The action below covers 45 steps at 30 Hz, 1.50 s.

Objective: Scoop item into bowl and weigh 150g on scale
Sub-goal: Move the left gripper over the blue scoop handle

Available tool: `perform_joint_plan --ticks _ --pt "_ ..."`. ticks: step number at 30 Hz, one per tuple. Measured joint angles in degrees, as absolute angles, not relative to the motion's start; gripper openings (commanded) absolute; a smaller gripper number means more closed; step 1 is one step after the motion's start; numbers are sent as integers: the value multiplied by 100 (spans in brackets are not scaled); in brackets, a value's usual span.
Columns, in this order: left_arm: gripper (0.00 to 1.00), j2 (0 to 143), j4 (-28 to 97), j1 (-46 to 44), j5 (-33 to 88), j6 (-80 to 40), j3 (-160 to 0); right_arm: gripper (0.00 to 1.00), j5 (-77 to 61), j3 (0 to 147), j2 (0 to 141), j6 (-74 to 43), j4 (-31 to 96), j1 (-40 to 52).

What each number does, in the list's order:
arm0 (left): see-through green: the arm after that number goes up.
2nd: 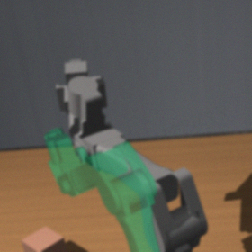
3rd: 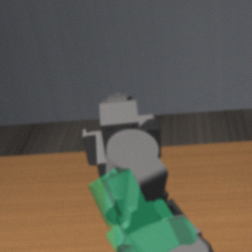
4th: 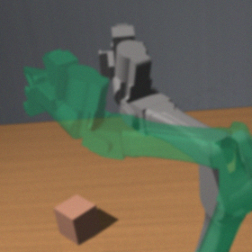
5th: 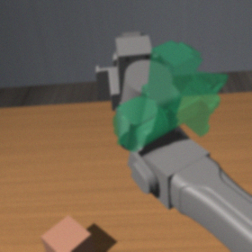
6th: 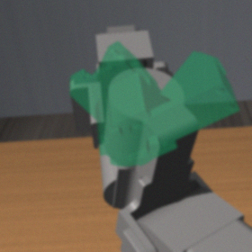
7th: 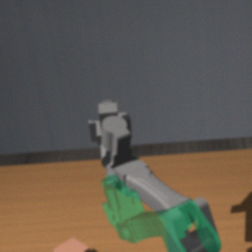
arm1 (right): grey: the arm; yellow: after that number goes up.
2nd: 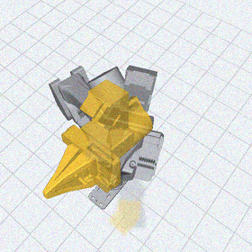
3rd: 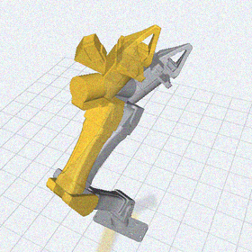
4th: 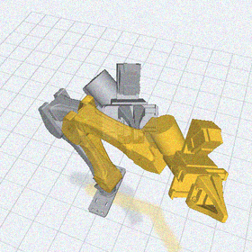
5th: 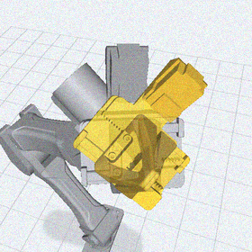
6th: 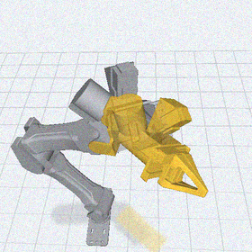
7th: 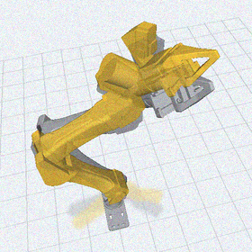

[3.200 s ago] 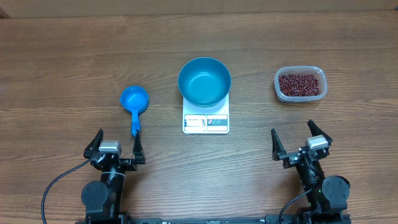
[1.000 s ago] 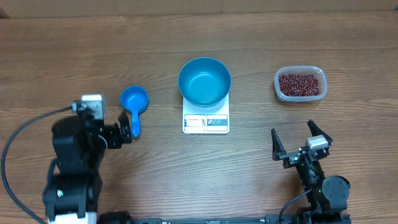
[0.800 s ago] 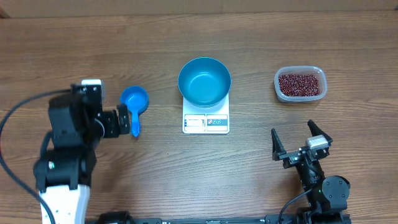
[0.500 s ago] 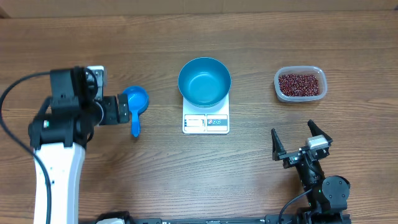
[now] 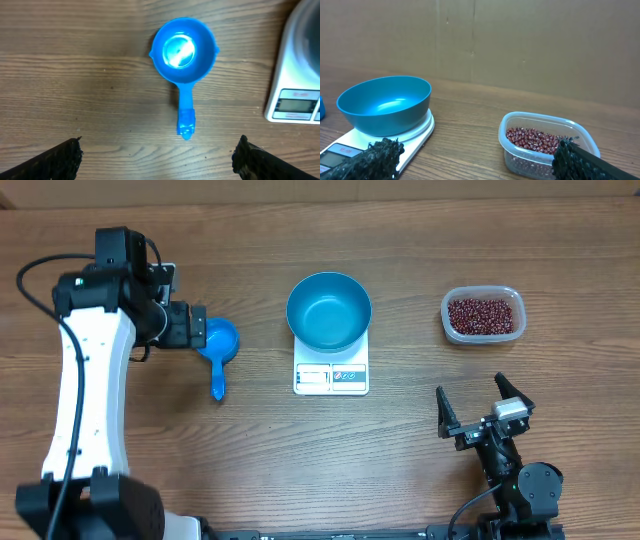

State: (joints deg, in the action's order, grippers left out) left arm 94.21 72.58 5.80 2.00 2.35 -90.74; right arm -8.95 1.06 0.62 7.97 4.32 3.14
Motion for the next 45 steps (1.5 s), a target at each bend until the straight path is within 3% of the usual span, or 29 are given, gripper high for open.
perform_joint_plan --ticks 24,45 --pt "99 11139 6816 803 235 493 -9120 100 -893 106 62 797 429 314" --pt "100 11631 6274 803 237 493 -9122 100 -895 106 62 799 429 314"
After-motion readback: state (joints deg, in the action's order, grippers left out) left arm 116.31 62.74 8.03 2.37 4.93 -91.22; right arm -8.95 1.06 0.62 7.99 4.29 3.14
